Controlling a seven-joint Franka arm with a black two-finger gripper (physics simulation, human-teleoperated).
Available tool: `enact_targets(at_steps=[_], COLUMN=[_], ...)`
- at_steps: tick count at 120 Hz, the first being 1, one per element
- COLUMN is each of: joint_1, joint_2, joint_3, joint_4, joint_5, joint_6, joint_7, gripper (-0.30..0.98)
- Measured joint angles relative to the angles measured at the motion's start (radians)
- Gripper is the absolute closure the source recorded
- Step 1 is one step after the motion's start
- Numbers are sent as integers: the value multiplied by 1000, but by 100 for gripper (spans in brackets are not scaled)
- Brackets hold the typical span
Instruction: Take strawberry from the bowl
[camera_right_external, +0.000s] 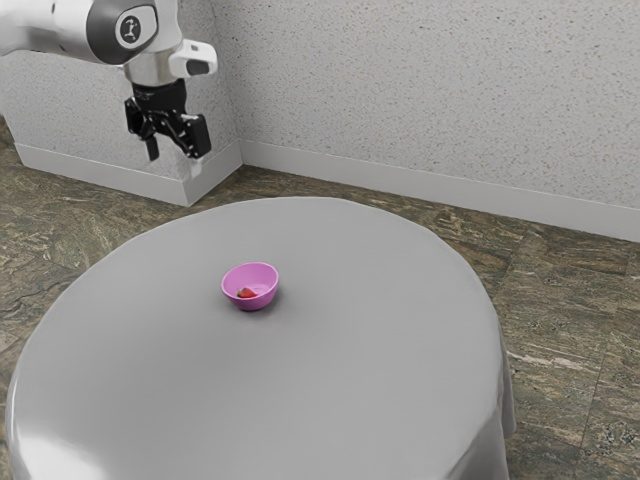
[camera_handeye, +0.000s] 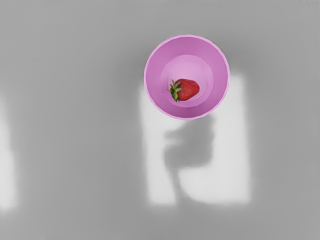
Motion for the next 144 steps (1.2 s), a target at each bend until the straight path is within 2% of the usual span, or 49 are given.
enact_targets(at_steps=[38,50,72,104,144], joint_1=[-2,-4,9,5,-7], joint_2=[7,21,36,70,228], joint_3=[-1,-3,-3,-4,-35], joint_4=[-5,-12,-57,-117,-131], joint_5=[8,5,14,63,28], joint_6=[14,13,90,179,317], joint_7=[14,63,318,681,1042], gripper=[0,0,0,0,0])
